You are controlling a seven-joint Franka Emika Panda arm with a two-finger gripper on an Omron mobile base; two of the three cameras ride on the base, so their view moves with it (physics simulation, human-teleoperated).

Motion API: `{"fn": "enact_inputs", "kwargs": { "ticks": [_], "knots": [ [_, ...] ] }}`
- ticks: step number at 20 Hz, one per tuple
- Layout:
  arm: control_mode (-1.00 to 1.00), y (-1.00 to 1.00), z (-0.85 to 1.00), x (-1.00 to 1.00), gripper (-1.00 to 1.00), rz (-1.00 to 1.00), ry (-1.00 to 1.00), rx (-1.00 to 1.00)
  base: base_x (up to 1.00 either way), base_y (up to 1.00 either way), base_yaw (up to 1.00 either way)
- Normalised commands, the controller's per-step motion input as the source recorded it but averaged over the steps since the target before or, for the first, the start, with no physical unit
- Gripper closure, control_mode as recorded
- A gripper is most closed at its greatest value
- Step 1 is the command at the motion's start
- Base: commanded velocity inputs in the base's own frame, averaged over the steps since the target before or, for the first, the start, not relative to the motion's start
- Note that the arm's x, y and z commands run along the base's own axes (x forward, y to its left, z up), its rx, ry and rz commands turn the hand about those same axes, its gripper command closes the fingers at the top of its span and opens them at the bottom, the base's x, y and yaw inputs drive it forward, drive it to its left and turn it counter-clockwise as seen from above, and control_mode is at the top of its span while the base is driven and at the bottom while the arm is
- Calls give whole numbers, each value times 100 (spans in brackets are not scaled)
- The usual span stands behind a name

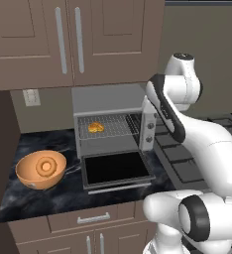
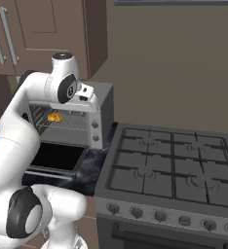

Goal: Pick up the heated bread from the toaster oven and place it in the bowl. Then move the bread bowl to the dining counter.

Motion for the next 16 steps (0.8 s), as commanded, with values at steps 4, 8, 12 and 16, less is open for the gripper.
{"fn": "enact_inputs", "kwargs": {
  "ticks": [4, 8, 12, 16],
  "knots": [
    [-100, 11, 0, 2, -100, 4, 2, -1, 0, 0, 0],
    [-100, 58, 0, -14, -100, 13, -10, -12, 0, 0, 0],
    [-100, 55, 0, -67, -100, 18, -12, -3, 0, 0, 0],
    [-100, 64, -2, -66, -100, 17, -13, -1, 0, 0, 0]
  ]
}}
